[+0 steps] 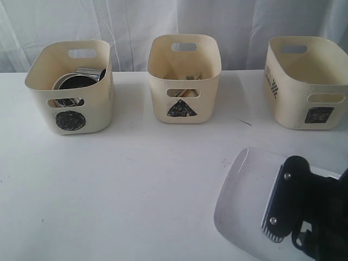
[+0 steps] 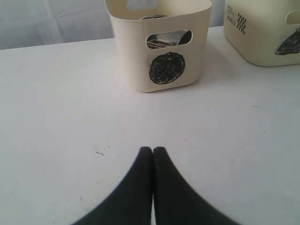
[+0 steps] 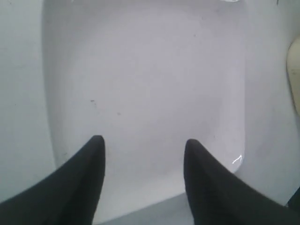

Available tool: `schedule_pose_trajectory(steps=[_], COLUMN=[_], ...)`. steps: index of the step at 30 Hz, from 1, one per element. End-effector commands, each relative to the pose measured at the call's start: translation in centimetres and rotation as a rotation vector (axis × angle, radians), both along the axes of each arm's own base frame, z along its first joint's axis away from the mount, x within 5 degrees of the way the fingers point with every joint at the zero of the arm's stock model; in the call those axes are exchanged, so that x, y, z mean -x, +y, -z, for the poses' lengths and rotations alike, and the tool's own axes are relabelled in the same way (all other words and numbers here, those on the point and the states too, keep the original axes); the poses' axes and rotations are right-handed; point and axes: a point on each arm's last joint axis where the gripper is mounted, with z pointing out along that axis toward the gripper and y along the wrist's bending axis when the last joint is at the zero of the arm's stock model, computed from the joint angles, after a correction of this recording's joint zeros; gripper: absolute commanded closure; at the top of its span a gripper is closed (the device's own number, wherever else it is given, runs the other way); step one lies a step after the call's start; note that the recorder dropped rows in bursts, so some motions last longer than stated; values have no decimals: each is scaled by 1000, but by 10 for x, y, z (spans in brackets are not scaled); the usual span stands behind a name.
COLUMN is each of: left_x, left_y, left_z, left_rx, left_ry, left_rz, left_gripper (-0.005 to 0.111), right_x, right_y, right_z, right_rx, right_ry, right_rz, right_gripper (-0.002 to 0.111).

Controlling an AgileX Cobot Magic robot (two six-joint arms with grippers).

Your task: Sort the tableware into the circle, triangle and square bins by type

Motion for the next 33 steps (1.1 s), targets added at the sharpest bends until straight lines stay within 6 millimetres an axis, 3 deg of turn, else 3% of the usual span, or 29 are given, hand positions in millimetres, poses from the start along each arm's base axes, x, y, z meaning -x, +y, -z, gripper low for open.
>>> schedule_pose_trajectory(steps=[1, 18, 24, 33], left_x=[0, 0, 0, 0], left_y=[0, 0, 0, 0], left_z=[1, 1, 1, 1], left_rx=[12, 12, 12, 12], left_ry=[1, 1, 1, 1], left_rz=[-5, -5, -5, -5], left_gripper=[107, 107, 107, 107], right_x=[-3, -35, -40, -39], right_y=[12, 119, 140, 153], right_z=[15, 21, 40, 66], right_rx=[58, 54, 95, 162], right_ry=[40, 135, 156, 168], right_rz=[6, 178, 202, 190], right_gripper=[59, 59, 59, 59])
